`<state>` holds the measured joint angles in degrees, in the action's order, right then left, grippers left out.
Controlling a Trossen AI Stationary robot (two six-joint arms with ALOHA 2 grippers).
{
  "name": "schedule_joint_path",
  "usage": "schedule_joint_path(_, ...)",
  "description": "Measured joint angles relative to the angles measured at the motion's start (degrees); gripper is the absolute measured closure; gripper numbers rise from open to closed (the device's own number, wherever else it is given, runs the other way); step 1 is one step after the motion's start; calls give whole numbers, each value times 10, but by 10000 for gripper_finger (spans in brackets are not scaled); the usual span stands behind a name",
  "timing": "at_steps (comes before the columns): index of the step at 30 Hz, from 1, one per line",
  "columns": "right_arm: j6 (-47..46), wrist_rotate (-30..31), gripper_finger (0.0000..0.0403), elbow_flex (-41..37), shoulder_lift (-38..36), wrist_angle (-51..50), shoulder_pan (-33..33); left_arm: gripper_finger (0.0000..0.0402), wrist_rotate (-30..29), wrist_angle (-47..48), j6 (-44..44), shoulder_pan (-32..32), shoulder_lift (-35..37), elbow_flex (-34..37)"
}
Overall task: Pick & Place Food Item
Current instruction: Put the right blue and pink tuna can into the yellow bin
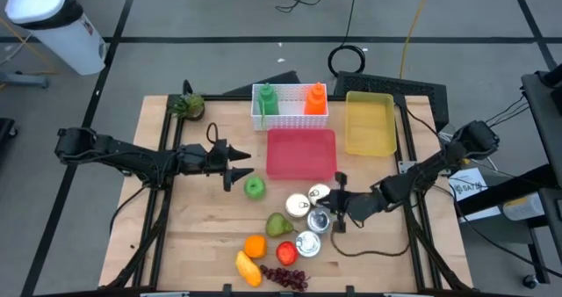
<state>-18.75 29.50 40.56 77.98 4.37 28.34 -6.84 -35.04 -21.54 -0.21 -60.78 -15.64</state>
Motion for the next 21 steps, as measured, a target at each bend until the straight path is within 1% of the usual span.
schedule_joint_path(4, -87, 7, 401, 1, 0, -93, -5, 100, 2, 0, 0, 0, 0, 0)
schedule_joint_path(6, -122, 7, 402, -3, 0, -123, -5, 101, 2, 1, 0, 0, 0, 0)
schedule_joint_path(15, -205, 26, 403, -71, -1, -115, -10, 100, 2, 1, 2, 0, 0, 0)
schedule_joint_path(21, -209, 20, 403, -77, -8, -113, -10, 101, 3, 1, 0, 0, 0, 0)
